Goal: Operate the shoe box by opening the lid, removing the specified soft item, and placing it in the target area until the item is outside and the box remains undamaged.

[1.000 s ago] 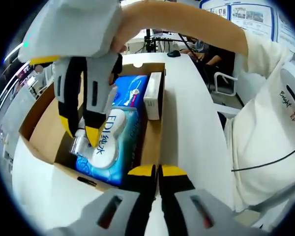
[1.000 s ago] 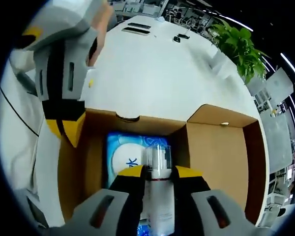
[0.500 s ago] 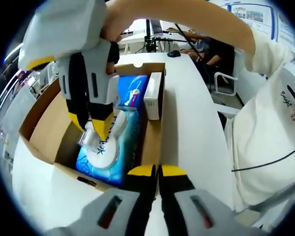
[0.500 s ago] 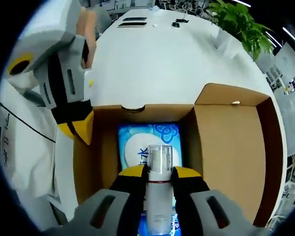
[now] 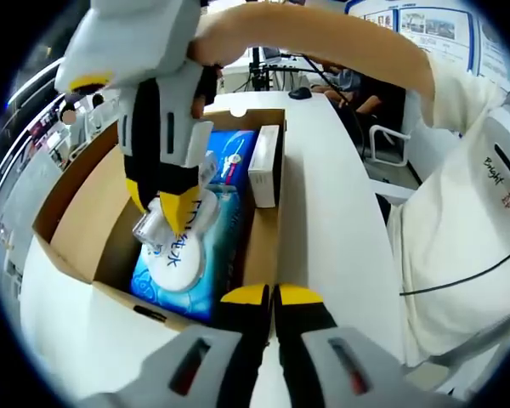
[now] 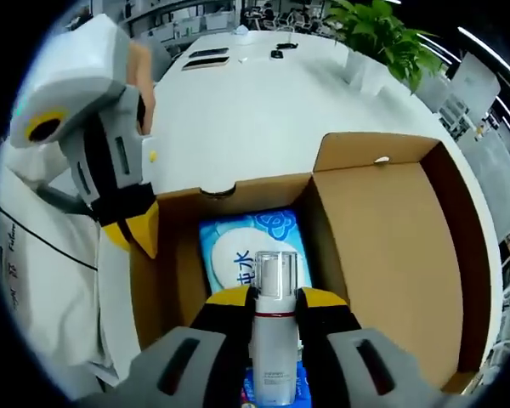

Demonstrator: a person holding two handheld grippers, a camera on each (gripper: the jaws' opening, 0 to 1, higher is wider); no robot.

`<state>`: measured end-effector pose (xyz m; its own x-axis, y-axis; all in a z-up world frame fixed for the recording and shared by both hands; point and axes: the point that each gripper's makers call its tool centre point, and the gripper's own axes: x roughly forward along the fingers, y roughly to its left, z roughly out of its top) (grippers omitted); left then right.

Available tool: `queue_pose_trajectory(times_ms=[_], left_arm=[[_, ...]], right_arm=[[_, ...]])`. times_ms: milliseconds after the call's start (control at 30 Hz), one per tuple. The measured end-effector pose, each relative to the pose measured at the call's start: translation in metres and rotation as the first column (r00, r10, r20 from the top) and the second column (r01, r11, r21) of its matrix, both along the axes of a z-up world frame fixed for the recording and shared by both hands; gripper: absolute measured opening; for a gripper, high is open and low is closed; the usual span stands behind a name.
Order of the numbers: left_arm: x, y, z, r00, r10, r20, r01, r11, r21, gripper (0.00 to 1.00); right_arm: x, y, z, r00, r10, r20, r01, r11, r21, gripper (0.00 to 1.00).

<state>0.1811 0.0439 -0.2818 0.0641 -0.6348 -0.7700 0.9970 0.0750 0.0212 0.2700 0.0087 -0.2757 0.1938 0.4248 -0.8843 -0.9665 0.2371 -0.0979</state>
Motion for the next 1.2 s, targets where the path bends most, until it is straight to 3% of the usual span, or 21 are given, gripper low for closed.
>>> queue_pose_trajectory(times_ms=[167,300,500,533,600,667,800,833,1000,1033,1067,1133,1200], left_arm=[[0.0,0.0,0.0,1.0,0.003,-0.002,-0.003,1.0,0.004,0.02],[0.0,0.0,0.0,1.0,-0.001,-0.014,0.001,1.0,0.009,0.02],[-0.001,0.001,0.0,1.0,0.003,-0.029,-0.002,0.999,0.032,0.02],[-0.001,0.001,0.0,1.0,0.003,-0.029,-0.002,1.0,0.031,0.02],[-0.001,0.001,0.0,1.0,0.005,-0.028,-0.004,1.0,0.029,0.02],[-0.001,0.001,0.0,1.0,0.007,-0.028,-0.006,1.0,0.03,0.02],[-0.001,0.001,0.0,1.0,0.009,-0.03,-0.008,1.0,0.03,0.02],[-0.001,0.001,0.001,1.0,0.009,-0.028,-0.008,1.0,0.03,0.02],[-0.001,0.002,0.001,1.0,0.012,-0.027,-0.011,1.0,0.027,0.02],[-0.001,0.002,0.001,1.0,0.011,-0.026,-0.011,1.0,0.025,0.02],[-0.001,0.002,0.001,1.0,0.011,-0.027,-0.01,1.0,0.024,0.02],[-0.001,0.002,0.001,1.0,0.01,-0.028,-0.009,1.0,0.023,0.02],[-0.001,0.002,0.001,1.0,0.01,-0.027,-0.009,1.0,0.021,0.02]], right_arm=[[0.005,0.001,0.024,0.998,-0.062,0.021,0.057,0.981,0.185,0.2],[0.009,-0.002,0.037,0.992,-0.092,0.083,0.069,0.966,0.248,0.2],[0.013,-0.008,0.046,0.981,-0.156,0.118,0.111,0.939,0.325,0.2],[0.018,-0.009,0.05,0.972,-0.186,0.144,0.125,0.927,0.355,0.2],[0.019,-0.01,0.054,0.965,-0.221,0.139,0.149,0.905,0.398,0.2],[0.021,-0.01,0.061,0.953,-0.28,0.116,0.198,0.863,0.464,0.2],[0.023,-0.016,0.077,0.923,-0.354,0.151,0.217,0.803,0.554,0.2],[0.025,-0.015,0.083,0.915,-0.376,0.149,0.222,0.775,0.591,0.2],[0.019,-0.021,0.099,0.913,-0.383,0.142,0.214,0.744,0.632,0.2],[0.021,-0.022,0.107,0.899,-0.416,0.137,0.224,0.707,0.671,0.2],[0.02,-0.025,0.112,0.893,-0.431,0.13,0.232,0.688,0.688,0.2],[0.019,-0.026,0.113,0.891,-0.435,0.127,0.234,0.682,0.693,0.2],[0.02,-0.035,0.122,0.867,-0.49,0.09,0.271,0.616,0.739,0.2]])
